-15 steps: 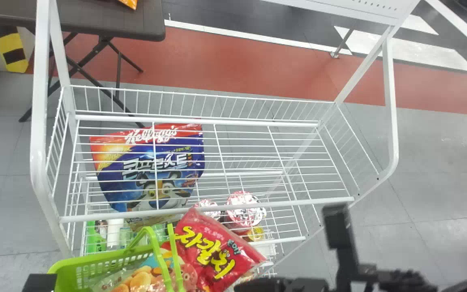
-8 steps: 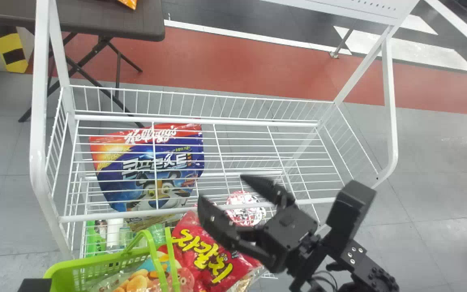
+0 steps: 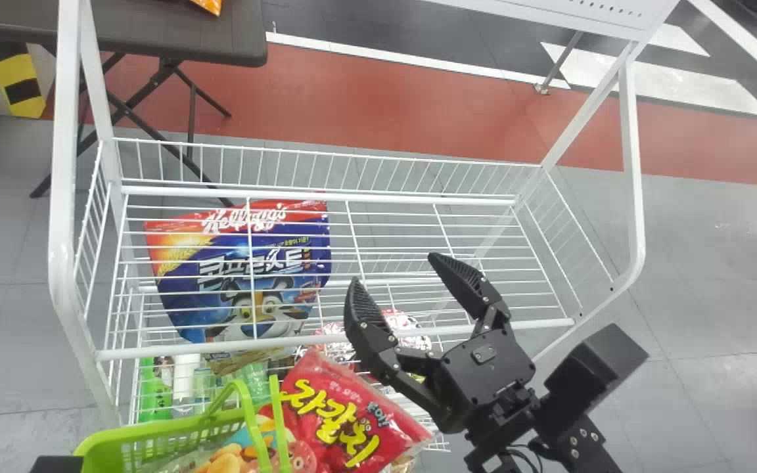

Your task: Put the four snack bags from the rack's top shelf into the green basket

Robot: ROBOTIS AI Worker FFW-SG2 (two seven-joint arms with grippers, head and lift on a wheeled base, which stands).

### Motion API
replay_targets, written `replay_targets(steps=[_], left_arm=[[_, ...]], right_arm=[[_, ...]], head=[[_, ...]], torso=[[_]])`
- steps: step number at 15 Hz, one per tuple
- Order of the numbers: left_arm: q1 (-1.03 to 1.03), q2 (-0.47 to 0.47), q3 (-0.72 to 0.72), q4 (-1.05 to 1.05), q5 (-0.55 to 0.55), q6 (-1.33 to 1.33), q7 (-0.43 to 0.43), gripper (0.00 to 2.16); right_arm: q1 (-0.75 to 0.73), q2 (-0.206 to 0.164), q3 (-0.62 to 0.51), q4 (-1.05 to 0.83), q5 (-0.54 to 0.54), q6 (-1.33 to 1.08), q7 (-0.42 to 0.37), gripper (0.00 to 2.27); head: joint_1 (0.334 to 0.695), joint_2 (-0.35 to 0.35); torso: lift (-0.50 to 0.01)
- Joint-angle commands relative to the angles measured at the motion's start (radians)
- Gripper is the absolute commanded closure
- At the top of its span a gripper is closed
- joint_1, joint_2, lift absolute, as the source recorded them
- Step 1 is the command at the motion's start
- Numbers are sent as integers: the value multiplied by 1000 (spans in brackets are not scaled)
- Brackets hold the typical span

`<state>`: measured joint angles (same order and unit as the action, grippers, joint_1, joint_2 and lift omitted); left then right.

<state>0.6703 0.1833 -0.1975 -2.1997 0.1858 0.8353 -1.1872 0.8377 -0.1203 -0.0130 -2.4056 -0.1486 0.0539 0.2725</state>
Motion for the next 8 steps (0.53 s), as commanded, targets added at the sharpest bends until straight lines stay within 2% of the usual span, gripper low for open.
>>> replay_targets(steps=[1,8], left_arm=[[0,8,0,-2,3,2,-2,1760],[9,22,1,-6,12,2,-5,1760]], right_arm=[[9,2,-1,0,1,-39,-2,39],[21,8,2,-6,8,-76,-38,39]], head=[[695,-350],[695,-350]], torso=[[0],[0]])
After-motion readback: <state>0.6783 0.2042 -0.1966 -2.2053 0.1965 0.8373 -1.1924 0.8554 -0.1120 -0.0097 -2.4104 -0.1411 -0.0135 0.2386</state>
